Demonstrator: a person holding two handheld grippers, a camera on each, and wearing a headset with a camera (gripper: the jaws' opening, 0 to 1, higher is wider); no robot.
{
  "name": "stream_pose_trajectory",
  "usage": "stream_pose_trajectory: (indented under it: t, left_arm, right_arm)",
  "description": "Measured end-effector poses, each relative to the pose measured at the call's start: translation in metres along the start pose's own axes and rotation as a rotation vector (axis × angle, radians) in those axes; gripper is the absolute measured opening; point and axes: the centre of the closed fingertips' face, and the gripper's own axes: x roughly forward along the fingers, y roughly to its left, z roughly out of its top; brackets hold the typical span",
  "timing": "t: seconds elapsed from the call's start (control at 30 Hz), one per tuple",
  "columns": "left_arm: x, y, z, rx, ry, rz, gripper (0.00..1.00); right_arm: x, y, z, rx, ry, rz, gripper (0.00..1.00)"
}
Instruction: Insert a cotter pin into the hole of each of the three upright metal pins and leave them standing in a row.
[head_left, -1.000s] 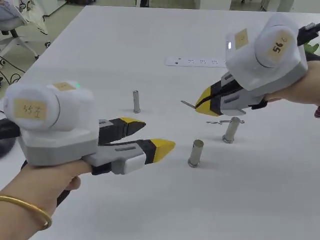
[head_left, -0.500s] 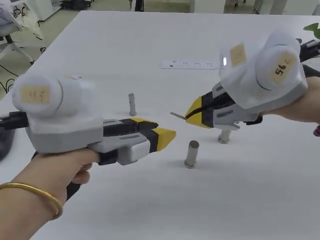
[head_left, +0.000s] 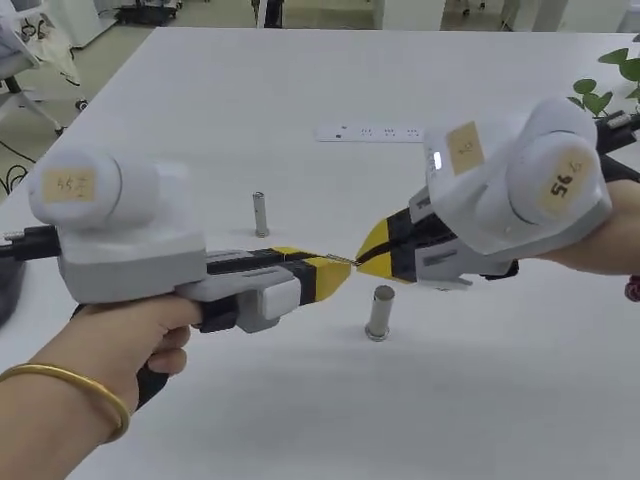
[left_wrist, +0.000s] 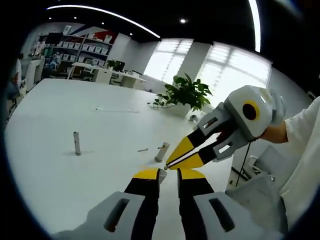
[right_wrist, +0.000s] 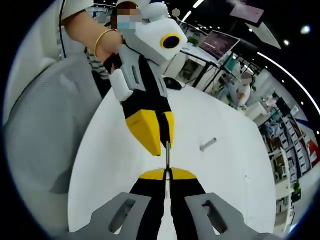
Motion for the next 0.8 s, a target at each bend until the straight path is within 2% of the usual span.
stream_pose_trajectory:
  t: [0.37,0.8]
  left_arm:
    - [0.001,-0.002,-0.003,-0.031,-0.002,-0.005,0.06]
    - [0.002,-0.002,-0.004,-0.063,0.001,-0.016,0.02]
  right_arm:
    - [-0.001,0.011,0.007,-0.022,-0.004,0.012,0.02]
    - [-0.002,0.011,0.013,-0.023,-0.022,0.004,0.02]
